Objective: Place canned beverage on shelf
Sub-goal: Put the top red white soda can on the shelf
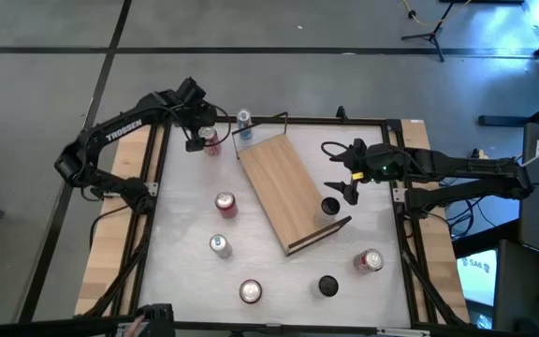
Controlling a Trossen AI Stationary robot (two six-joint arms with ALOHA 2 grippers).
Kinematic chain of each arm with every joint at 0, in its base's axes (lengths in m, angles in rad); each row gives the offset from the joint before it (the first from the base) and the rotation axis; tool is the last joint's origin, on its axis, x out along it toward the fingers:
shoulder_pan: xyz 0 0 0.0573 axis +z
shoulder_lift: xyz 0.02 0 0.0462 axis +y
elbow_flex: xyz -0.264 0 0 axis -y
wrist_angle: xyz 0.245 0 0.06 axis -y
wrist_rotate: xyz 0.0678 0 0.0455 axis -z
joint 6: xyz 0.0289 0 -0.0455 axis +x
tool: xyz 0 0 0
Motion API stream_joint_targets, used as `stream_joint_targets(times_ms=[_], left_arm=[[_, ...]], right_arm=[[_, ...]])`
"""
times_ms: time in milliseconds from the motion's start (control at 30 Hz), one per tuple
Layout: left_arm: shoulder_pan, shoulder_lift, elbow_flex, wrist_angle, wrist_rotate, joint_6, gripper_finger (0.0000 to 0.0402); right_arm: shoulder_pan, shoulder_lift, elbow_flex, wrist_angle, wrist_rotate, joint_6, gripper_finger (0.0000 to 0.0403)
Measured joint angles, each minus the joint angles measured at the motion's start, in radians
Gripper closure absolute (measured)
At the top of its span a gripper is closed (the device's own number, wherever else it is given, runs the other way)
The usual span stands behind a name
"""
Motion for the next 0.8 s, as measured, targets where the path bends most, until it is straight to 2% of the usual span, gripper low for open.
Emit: stream_joint_targets(times_ms=[500, 800], left_arm=[[0.022, 0.155, 0.0, 0.0, 0.0, 0.016, 0.0012], [0.022, 0.171, 0.0, 0.0, 0.0, 0.015, 0.0012]], right_arm=[[0.0, 0.0, 0.0, 0.0, 0.0, 0.0, 0.0029], [0.0, 0.0, 0.0, 0.0, 0.0, 0.0, 0.0029]])
